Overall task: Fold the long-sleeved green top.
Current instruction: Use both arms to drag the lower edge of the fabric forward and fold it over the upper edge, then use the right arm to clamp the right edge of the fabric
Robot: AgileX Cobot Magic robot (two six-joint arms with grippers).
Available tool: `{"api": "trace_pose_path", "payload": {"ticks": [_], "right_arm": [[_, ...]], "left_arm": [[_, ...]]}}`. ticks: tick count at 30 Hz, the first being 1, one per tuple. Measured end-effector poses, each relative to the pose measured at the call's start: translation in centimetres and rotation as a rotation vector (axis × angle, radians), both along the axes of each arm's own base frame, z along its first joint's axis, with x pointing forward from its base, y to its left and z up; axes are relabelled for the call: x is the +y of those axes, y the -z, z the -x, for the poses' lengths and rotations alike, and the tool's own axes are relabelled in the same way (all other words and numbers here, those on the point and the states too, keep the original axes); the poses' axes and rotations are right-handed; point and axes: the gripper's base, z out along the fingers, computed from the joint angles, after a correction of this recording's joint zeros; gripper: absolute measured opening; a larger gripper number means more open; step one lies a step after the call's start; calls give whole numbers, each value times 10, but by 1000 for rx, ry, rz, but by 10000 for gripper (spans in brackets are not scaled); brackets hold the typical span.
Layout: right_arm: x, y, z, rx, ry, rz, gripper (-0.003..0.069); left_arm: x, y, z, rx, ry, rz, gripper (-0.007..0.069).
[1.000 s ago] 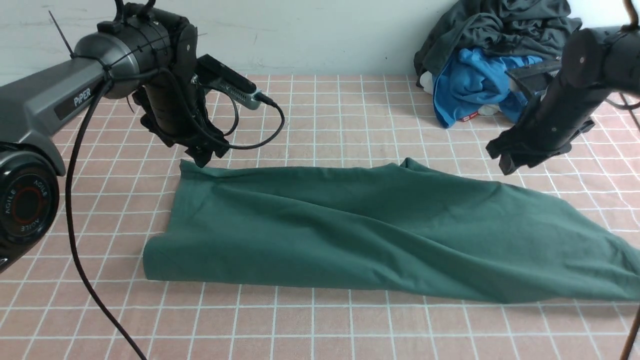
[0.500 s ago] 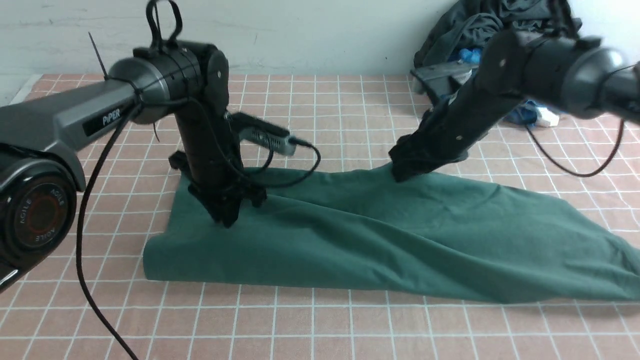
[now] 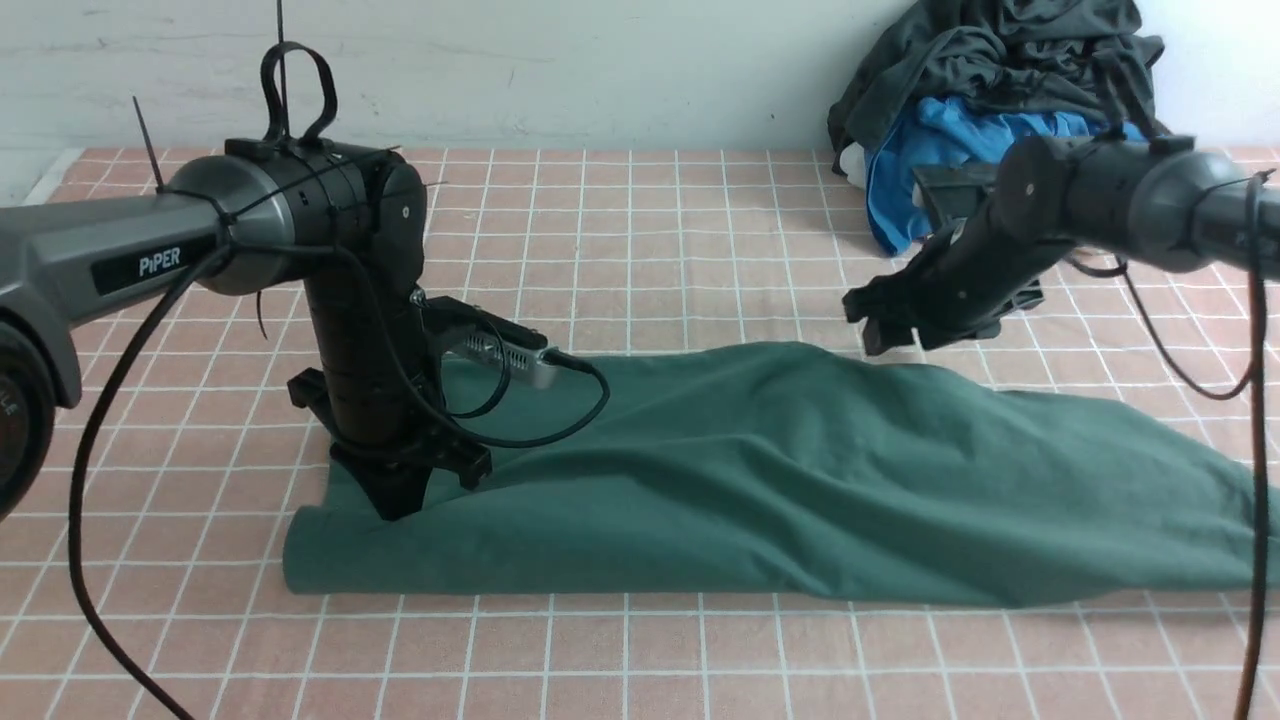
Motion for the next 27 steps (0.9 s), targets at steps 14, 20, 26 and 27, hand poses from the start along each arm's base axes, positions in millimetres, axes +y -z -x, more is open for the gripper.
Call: {"api": "trace_pose_path", "payload": {"ticks": [14, 20, 26, 27], "right_arm": [[-39, -141, 103, -126, -38, 69, 390], [-101, -114, 155, -78, 206, 40, 390], [-149, -82, 165, 24, 374, 34, 444], [-153, -77, 164, 38, 384, 33, 457]], "left_arm": [[11, -81, 44, -217, -13, 80, -8], [18, -58, 71, -322, -36, 110, -8], [18, -41, 69, -333, -47, 114, -8], [17, -39, 68, -328, -50, 117, -8]]}}
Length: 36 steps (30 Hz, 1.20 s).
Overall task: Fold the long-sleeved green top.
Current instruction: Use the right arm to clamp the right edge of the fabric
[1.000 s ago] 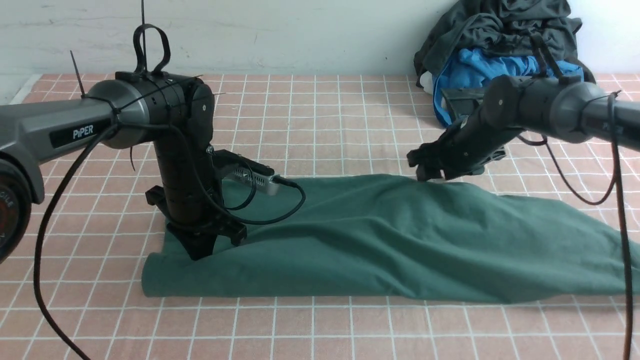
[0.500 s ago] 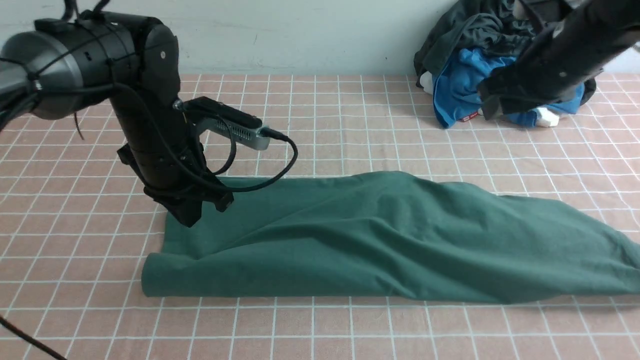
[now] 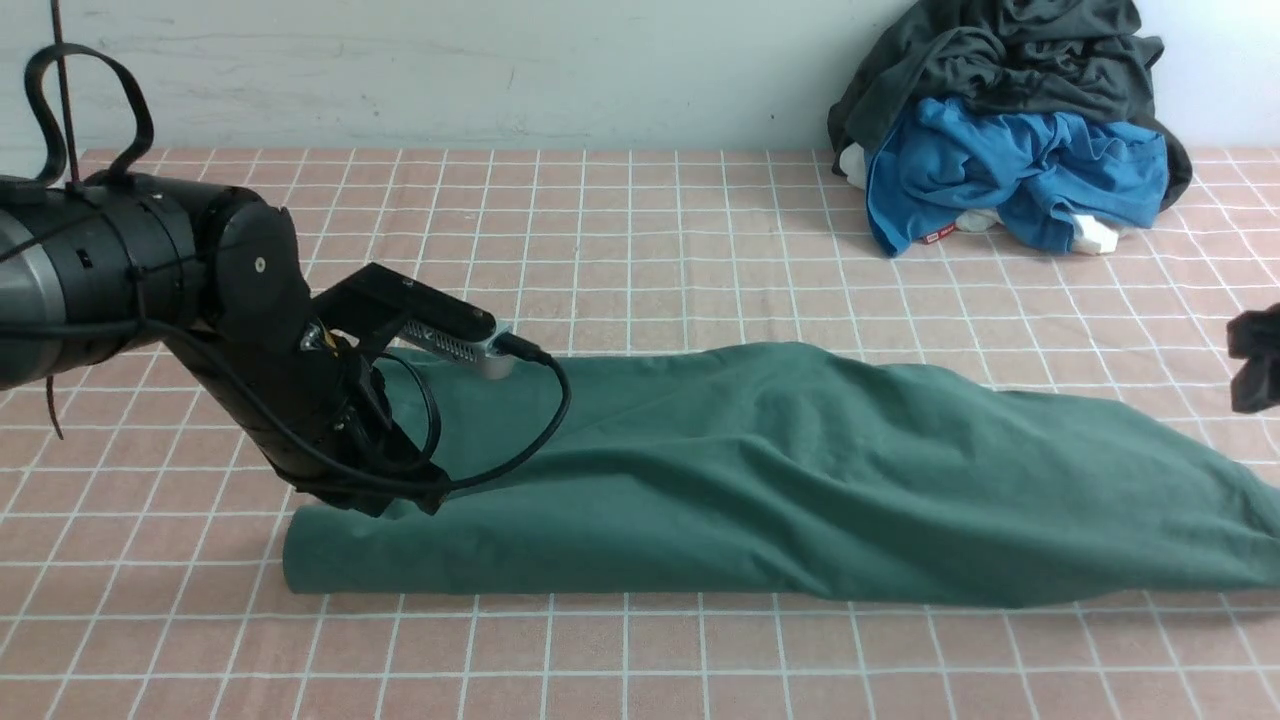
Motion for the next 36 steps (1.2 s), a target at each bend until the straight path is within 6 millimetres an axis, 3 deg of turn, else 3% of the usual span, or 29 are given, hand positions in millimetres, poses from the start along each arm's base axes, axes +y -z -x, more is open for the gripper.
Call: {"api": "trace_pose_path", "payload": {"ticks": [5, 12, 20, 28, 36], "right_arm": [[-8, 37, -12, 88, 18, -14, 512], [-16, 100, -29, 207, 30, 8, 518], [-20, 101, -32, 202, 67, 33, 519], [-23, 85, -28, 184, 37, 93, 519], [-23, 104, -32, 232, 29, 86, 511]], "left_arm": [[-2, 9, -2, 26, -13, 16, -8], [-3, 13, -3, 34, -14, 16, -8], [-3, 13, -3, 35, -14, 16, -8], [-3, 13, -3, 37, -11, 15, -7], [-3, 13, -3, 35, -2, 13, -7]]}}
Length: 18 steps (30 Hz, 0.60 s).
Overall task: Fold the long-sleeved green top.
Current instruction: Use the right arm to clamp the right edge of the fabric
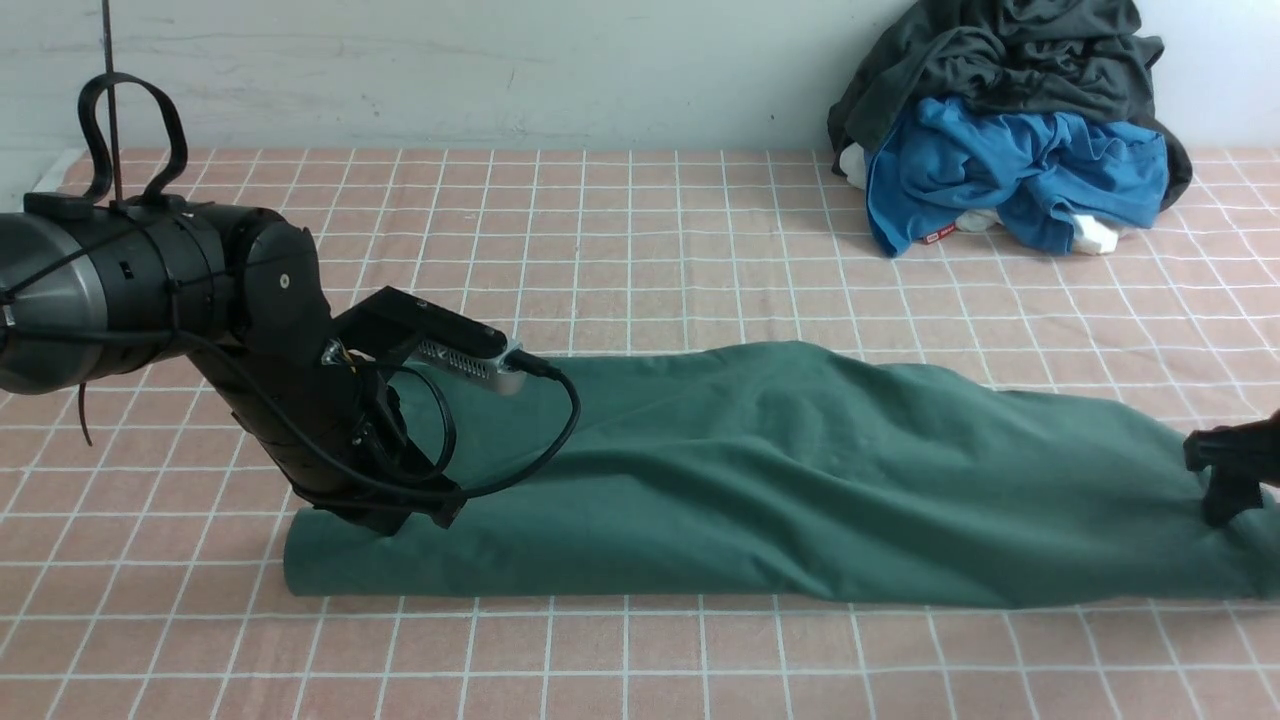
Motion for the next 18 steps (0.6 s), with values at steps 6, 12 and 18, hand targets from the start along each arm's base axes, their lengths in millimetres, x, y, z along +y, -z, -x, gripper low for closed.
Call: {"api": "trace_pose_path", "payload": {"ticks": [6, 12, 18], "right_arm": [[10, -2, -2, -5, -69, -2, 358], [17, -14, 0, -32, -116, 11, 78], [11, -78, 8, -111, -140, 139, 71]], "left_arm": [[0, 0, 0, -1, 3, -1, -7], [0, 0, 0, -1, 3, -1, -7], [-1, -15, -1, -10, 9, 5, -7]]}}
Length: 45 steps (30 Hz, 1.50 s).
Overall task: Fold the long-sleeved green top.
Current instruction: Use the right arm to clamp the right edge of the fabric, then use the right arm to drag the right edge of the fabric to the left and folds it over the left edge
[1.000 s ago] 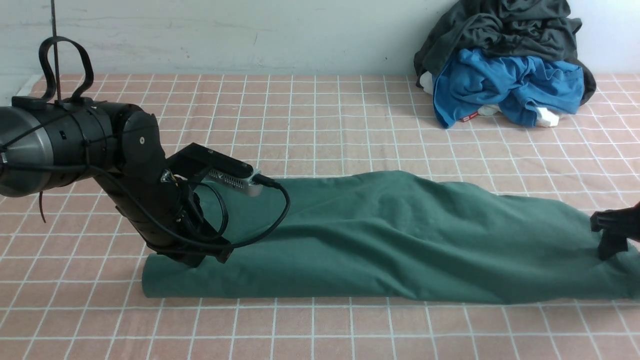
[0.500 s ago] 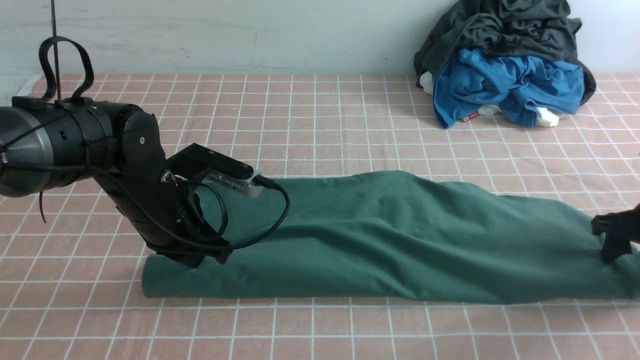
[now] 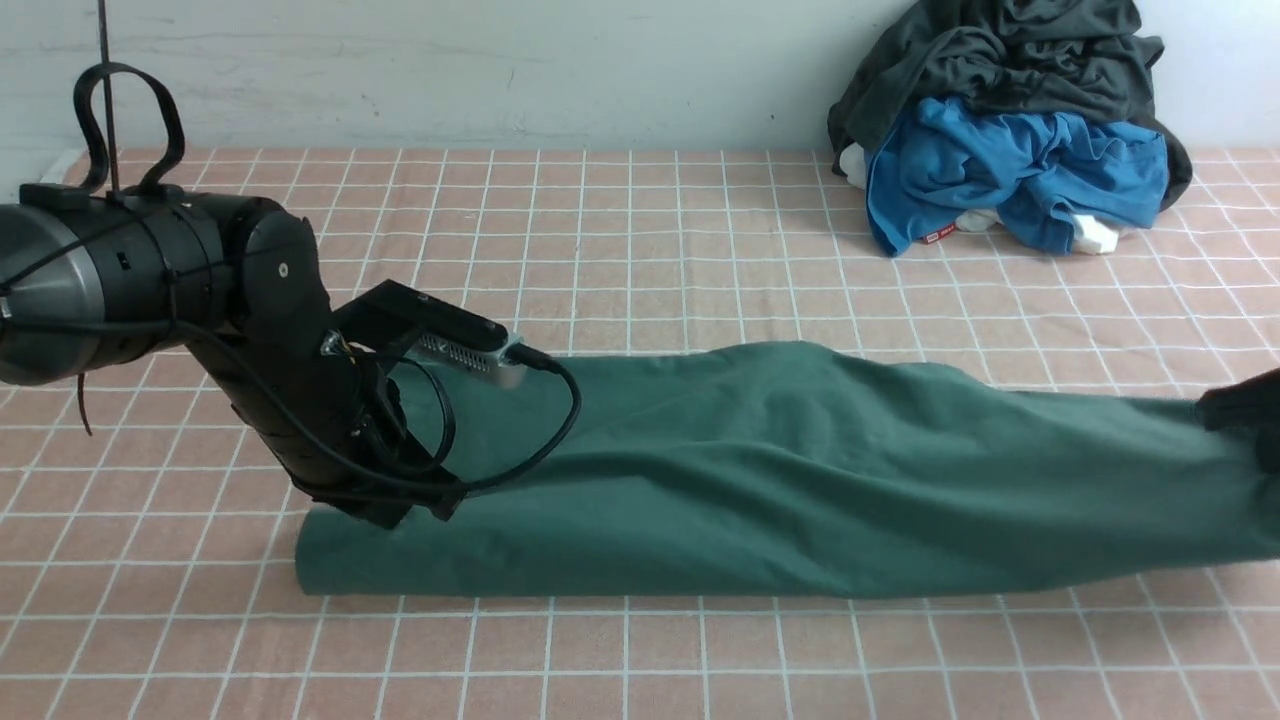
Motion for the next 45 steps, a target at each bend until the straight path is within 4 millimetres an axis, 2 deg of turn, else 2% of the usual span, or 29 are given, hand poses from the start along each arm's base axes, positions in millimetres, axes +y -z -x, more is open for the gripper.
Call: {"api": "trace_pose_path", "payload": {"ticks": [1, 3, 5, 6, 8, 10, 12, 13, 15, 16, 18, 19, 20, 22, 23, 24, 25, 26, 27, 28, 30, 32, 34, 35, 37, 41, 42, 43, 45], "right_arm": [[-1, -1, 0, 2, 1, 6, 71], [-7, -38, 7, -39, 39, 90, 71], [-9, -56, 10, -72, 62, 113, 71], [-10, -78, 14, -108, 84, 131, 71], [-7, -109, 18, -168, 100, 126, 71], [6, -142, 23, -231, 52, 103, 71], [31, -163, 23, -271, -42, 51, 71], [41, -170, 23, -283, -78, 33, 71], [77, -180, 20, -303, -215, -35, 71], [97, -181, 19, -304, -283, -65, 71], [123, -180, 16, -302, -360, -116, 71], [162, -168, 11, -277, -464, -177, 71], [165, -168, 12, -279, -474, -184, 71], [222, -141, 5, -230, -594, -266, 71], [240, -129, 2, -216, -626, -292, 71], [255, -120, 0, -211, -648, -311, 71], [258, -117, 0, -203, -654, -315, 71], [280, -101, -3, -189, -683, -345, 71], [285, -96, -4, -184, -690, -351, 71], [305, -76, -7, -162, -714, -372, 71], [324, -51, -10, -131, -740, -384, 83], [335, -34, -12, -106, -750, -404, 124], [339, -28, -13, -94, -746, -423, 169], [341, -30, -13, -84, -745, -448, 237], [342, -43, -14, -80, -755, -465, 345], [327, -97, -12, -102, -805, -414, 507], [326, -101, -11, -101, -809, -406, 519], [310, -123, -8, -122, -815, -329, 548], [290, -140, -5, -148, -795, -241, 561]], "left_arm": [[0, -2, 0, -3, 0, 1, -7], [1, -31, 0, -75, 2, 20, -7], [1, -45, 0, -113, 2, 29, -7], [4, -63, 4, -162, -1, 39, -7], [6, -80, 9, -211, 0, 48, -7], [9, -94, 15, -253, 2, 49, -7], [11, -102, 21, -276, 5, 46, -7], [12, -104, 22, -282, 7, 43, -7], [14, -110, 26, -293, 12, 28, -7], [15, -111, 27, -298, 14, 20, -7], [16, -113, 29, -306, 15, 14, -7], [18, -116, 31, -310, 15, 3, -7], [18, -116, 31, -309, 15, 2, -7], [19, -118, 34, -303, 15, -5, -7], [20, -119, 35, -304, 15, -6, -7], [20, -119, 35, -305, 15, -6, -7], [20, -119, 35, -305, 15, -6, -7], [20, -119, 36, -305, 16, -7, -7], [20, -119, 36, -304, 16, -7, -7], [20, -119, 36, -303, 15, -7, -7], [20, -119, 36, -303, 15, -7, -7], [20, -119, 36, -303, 15, -7, -7], [20, -119, 36, -302, 15, -6, -7], [20, -119, 36, -302, 15, -6, -7], [20, -119, 36, -302, 15, -5, -7], [20, -119, 36, -302, 14, -3, -7], [20, -119, 36, -301, 14, -2, -7], [18, -119, 35, -299, 9, 17, -7], [12, -116, 32, -295, 8, 55, -7]]}}
